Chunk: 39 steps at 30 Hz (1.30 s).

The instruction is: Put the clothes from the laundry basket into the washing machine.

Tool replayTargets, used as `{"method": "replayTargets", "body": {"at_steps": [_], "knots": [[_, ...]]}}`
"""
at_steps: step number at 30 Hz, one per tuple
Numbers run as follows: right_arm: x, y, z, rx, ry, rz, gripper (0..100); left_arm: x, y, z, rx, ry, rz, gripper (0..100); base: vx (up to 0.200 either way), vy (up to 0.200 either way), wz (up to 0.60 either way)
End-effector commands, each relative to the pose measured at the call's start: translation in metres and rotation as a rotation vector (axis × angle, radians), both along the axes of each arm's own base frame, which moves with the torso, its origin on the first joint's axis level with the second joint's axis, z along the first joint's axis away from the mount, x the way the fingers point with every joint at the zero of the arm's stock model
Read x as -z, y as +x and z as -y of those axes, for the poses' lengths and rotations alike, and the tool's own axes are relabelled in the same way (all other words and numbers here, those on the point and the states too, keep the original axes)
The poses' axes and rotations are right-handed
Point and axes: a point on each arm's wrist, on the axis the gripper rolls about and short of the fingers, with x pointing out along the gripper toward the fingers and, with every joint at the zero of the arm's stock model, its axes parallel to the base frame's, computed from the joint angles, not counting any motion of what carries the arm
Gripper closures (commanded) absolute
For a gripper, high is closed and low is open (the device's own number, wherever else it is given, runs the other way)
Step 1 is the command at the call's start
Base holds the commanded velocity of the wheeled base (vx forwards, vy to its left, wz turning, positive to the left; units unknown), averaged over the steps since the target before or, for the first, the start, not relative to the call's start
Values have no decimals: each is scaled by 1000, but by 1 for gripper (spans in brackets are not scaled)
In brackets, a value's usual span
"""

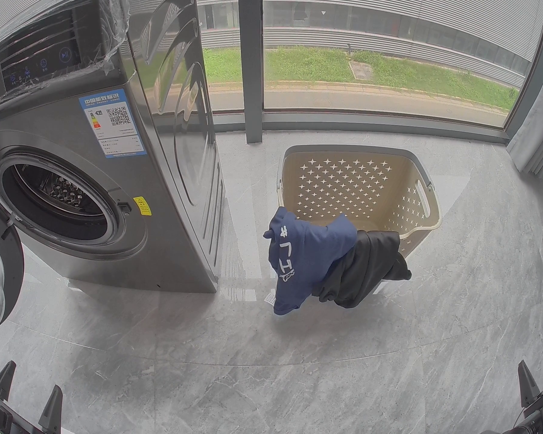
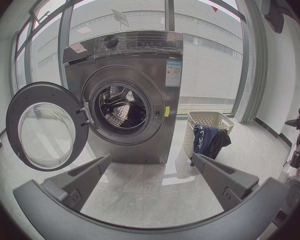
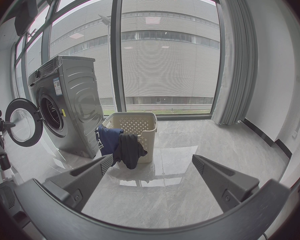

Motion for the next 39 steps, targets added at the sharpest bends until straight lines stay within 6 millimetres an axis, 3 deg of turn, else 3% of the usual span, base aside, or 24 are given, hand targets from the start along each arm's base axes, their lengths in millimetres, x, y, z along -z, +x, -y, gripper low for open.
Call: {"method": "replayTargets", "body": {"at_steps": [1, 5, 20, 29, 39], "knots": [[5, 0, 0, 0, -1, 0, 0, 4, 0, 0, 0, -2, -6, 0, 0, 0, 0], [5, 0, 0, 0, -1, 0, 0, 4, 0, 0, -3, -3, -5, 0, 0, 0, 0], [5, 0, 0, 0, -1, 0, 0, 4, 0, 0, -5, -9, -7, 0, 0, -200, 0], [5, 0, 0, 0, -1, -2, 0, 4, 0, 0, -3, 0, -8, 0, 0, 0, 0], [5, 0, 0, -2, -1, 0, 0, 4, 0, 0, -2, -5, -8, 0, 200, 0, 0]]}}
